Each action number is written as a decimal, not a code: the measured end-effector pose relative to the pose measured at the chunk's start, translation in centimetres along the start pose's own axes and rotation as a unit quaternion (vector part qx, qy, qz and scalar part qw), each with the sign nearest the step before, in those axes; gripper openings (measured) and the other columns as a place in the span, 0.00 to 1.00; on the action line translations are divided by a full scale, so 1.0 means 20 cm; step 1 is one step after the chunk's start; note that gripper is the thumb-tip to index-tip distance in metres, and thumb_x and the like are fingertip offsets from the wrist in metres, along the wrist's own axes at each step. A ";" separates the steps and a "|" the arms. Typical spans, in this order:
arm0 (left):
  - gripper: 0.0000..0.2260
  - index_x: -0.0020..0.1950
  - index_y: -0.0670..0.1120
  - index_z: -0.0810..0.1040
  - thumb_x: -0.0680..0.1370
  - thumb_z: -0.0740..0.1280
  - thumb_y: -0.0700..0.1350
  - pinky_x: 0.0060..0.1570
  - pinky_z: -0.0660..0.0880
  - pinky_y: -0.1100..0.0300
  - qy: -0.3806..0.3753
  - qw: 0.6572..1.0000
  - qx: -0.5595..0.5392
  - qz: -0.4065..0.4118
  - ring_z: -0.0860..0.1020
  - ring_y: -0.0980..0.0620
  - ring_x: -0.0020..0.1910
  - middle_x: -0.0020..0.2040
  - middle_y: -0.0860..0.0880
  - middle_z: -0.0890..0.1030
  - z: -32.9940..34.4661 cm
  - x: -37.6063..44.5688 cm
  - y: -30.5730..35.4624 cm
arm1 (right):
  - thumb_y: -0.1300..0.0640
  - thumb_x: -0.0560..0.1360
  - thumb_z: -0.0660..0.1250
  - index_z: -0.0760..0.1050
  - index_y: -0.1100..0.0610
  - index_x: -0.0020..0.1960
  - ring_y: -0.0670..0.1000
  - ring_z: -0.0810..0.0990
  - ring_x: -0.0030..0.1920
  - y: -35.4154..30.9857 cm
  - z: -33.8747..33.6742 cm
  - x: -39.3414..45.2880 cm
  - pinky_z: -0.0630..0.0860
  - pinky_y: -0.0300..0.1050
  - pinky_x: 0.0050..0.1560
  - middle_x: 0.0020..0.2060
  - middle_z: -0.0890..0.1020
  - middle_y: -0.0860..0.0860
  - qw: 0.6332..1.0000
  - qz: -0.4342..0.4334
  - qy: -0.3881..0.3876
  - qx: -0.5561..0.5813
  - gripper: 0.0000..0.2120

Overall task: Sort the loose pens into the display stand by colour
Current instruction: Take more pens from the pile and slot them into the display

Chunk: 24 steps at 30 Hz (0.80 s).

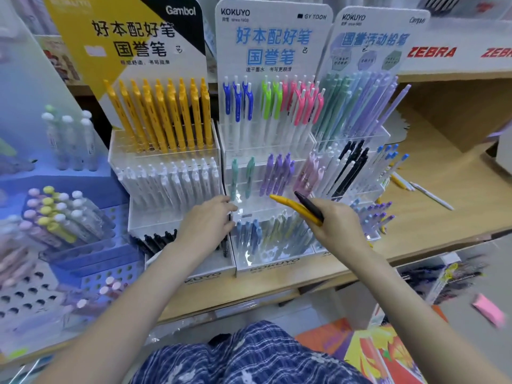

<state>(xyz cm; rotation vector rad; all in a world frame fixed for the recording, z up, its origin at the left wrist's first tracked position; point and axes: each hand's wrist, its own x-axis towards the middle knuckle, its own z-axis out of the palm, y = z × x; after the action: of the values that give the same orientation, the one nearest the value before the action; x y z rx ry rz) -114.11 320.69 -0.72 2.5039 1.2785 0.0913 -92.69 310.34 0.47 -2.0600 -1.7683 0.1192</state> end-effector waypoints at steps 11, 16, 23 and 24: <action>0.13 0.61 0.48 0.76 0.79 0.62 0.50 0.50 0.70 0.59 0.035 0.998 -0.044 0.010 0.75 0.51 0.57 0.62 0.51 0.74 -0.01 0.03 0.06 | 0.69 0.60 0.76 0.72 0.54 0.35 0.52 0.72 0.24 -0.01 0.03 -0.08 0.52 0.29 0.26 0.26 0.72 0.48 0.997 -0.073 -0.029 -0.004 0.16; 0.14 0.56 0.51 0.78 0.75 0.66 0.56 0.42 0.69 0.60 0.017 0.995 -0.082 0.062 0.73 0.55 0.45 0.50 0.53 0.76 0.02 0.09 0.19 | 0.60 0.74 0.69 0.75 0.57 0.39 0.54 0.71 0.30 0.02 0.10 -0.05 0.60 0.42 0.27 0.27 0.73 0.52 0.998 0.053 -0.046 0.004 0.05; 0.09 0.47 0.50 0.80 0.74 0.68 0.54 0.37 0.67 0.59 0.017 0.997 -0.043 0.067 0.75 0.52 0.45 0.41 0.55 0.73 0.09 0.17 0.22 | 0.53 0.75 0.67 0.75 0.56 0.43 0.57 0.76 0.37 -0.02 0.10 0.05 0.73 0.47 0.36 0.30 0.73 0.51 0.984 0.129 -0.120 0.008 0.07; 0.09 0.48 0.50 0.81 0.74 0.68 0.54 0.37 0.67 0.60 0.020 0.997 -0.046 0.064 0.76 0.52 0.45 0.41 0.55 0.73 0.10 0.17 0.21 | 0.52 0.75 0.67 0.77 0.58 0.45 0.57 0.78 0.38 -0.02 0.09 0.06 0.74 0.48 0.37 0.33 0.75 0.53 0.982 0.137 -0.127 0.010 0.08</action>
<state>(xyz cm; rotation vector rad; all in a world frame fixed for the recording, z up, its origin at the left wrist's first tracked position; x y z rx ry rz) -108.39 320.54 -1.58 2.5136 1.1001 0.2260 -93.50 312.09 -0.83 -2.3508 -1.6000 0.4993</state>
